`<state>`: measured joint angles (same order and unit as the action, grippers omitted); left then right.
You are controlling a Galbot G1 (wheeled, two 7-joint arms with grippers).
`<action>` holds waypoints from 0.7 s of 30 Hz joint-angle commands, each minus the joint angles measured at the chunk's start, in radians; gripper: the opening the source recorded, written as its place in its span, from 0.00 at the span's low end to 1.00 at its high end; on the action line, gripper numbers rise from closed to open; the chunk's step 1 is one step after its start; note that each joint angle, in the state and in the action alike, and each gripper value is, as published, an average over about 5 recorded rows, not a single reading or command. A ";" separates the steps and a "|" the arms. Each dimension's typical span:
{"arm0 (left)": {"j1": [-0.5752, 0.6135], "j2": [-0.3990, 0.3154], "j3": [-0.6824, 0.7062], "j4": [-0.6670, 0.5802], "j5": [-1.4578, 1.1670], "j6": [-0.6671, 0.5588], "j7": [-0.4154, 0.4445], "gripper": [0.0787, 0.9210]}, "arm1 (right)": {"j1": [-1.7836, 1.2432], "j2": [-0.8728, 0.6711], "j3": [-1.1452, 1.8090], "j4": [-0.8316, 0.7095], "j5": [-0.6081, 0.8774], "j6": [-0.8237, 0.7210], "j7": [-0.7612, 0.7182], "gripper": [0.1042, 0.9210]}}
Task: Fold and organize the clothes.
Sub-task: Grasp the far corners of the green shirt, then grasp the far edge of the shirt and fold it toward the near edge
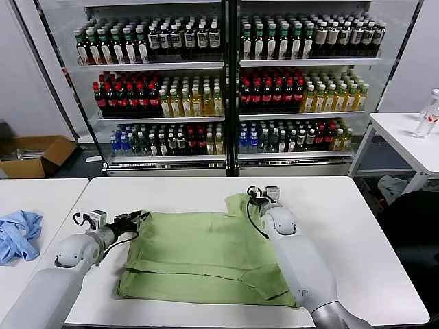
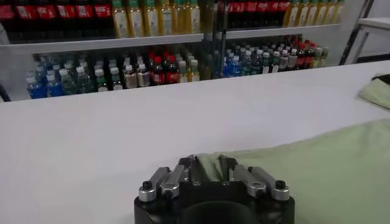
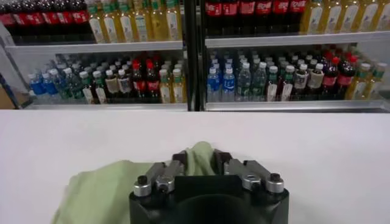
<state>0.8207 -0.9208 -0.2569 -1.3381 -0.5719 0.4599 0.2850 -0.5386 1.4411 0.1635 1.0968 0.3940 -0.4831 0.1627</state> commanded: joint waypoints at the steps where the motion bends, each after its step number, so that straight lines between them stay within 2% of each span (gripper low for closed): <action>1: 0.009 -0.002 0.002 -0.035 0.006 -0.049 -0.043 0.21 | -0.033 -0.035 -0.009 0.124 0.004 0.054 -0.021 0.14; 3: 0.021 0.007 -0.013 -0.075 -0.017 -0.057 -0.061 0.14 | -0.069 -0.065 -0.014 0.215 0.026 0.050 -0.014 0.06; 7: 0.090 0.026 -0.061 -0.184 -0.097 -0.060 -0.093 0.03 | -0.171 -0.130 -0.004 0.461 0.125 -0.008 0.037 0.00; 11: 0.194 0.041 -0.114 -0.299 -0.136 -0.064 -0.120 0.01 | -0.317 -0.209 0.031 0.734 0.207 -0.072 0.083 0.00; 14: 0.255 0.057 -0.148 -0.345 -0.152 -0.071 -0.125 0.01 | -0.456 -0.265 0.060 0.891 0.213 -0.088 0.088 0.00; 17: 0.305 0.068 -0.184 -0.371 -0.164 -0.074 -0.118 0.01 | -0.590 -0.306 0.091 1.006 0.195 -0.093 0.090 0.00; 21: 0.357 0.070 -0.220 -0.388 -0.166 -0.083 -0.112 0.01 | -0.706 -0.328 0.134 1.083 0.134 -0.089 0.095 0.00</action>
<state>1.0099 -0.8685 -0.3740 -1.5916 -0.6864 0.3976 0.1934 -0.9135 1.2249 0.2260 1.7824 0.5323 -0.5382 0.2251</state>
